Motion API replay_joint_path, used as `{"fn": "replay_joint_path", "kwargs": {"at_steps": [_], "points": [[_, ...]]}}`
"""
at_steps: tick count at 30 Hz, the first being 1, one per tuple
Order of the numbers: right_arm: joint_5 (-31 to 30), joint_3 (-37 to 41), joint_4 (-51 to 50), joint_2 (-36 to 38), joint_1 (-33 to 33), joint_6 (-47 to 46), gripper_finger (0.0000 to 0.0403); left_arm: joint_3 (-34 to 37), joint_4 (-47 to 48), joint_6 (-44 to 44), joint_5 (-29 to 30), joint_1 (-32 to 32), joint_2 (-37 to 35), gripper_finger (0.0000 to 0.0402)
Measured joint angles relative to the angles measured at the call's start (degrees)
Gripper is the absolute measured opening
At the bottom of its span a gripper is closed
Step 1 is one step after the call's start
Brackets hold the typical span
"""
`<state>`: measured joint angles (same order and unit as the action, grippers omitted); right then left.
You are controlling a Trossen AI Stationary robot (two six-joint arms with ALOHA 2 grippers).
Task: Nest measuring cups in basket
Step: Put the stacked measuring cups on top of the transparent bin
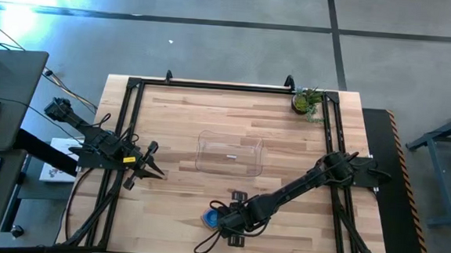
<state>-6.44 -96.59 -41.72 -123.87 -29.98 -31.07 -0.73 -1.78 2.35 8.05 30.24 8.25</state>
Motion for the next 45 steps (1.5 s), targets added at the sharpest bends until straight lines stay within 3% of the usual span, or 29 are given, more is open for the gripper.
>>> {"fn": "replay_joint_path", "kwargs": {"at_steps": [45], "points": [[-2.14, -3.09, -4.3, 0.07, 0.09, 1.09, 0.0137, 0.02, 0.01, 0.0, 0.01, 0.01, 0.01, 0.0051]]}}
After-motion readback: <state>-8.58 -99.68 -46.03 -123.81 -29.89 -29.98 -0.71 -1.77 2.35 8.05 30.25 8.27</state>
